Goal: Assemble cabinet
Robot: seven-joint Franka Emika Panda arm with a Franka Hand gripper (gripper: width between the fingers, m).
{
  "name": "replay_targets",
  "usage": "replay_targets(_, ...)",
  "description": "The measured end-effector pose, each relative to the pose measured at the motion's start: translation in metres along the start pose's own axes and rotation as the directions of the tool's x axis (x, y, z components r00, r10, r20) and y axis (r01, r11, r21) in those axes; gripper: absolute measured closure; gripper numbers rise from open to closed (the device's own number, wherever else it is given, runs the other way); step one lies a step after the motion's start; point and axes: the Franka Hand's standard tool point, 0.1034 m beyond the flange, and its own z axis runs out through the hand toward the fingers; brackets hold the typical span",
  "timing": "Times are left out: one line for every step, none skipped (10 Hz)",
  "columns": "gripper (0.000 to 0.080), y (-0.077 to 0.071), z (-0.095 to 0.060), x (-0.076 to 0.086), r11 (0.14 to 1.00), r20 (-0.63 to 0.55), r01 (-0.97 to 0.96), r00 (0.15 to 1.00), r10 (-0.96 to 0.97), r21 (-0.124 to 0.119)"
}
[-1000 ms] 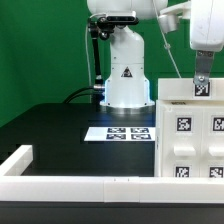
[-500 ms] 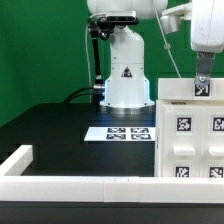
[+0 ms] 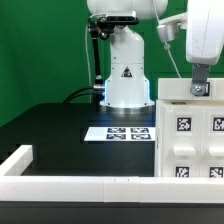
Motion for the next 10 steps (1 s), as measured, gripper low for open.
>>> replay_targets(0.0251,0.0,0.0002,-0.0002,0.999,0.0,-0.038,0.999,0.038,0.0)
replay_targets(0.0248,0.0,0.0002,-0.0002,0.998,0.0,-0.057,0.998,0.057,0.0)
replay_targets(0.0248,-0.0001,0.0003,0.0,0.994,0.0,-0.112,0.994,0.112,0.001)
replay_targets(0.0248,-0.0002,0.0004,0.0,0.979,0.0,-0.202,0.979,0.202,0.001)
replay_targets(0.0248,-0.0001,0.0005,-0.0001,0.958,0.0,-0.287,0.958,0.287,0.001)
replay_targets(0.0248,0.0019,0.0005,-0.0018,0.926,-0.009,-0.377,0.926,0.377,0.009)
replay_targets(0.0248,0.0027,0.0004,-0.0024,0.846,-0.019,-0.533,0.846,0.534,0.019)
replay_targets(0.0248,0.0019,0.0007,-0.0015,0.732,-0.036,-0.68,0.731,0.681,0.038)
replay_targets(0.0248,0.0012,0.0009,-0.0009,0.633,-0.041,-0.771,0.632,0.774,0.07)
replay_targets(0.0248,0.0016,0.0012,-0.0011,0.515,-0.037,-0.85,0.514,0.857,0.113)
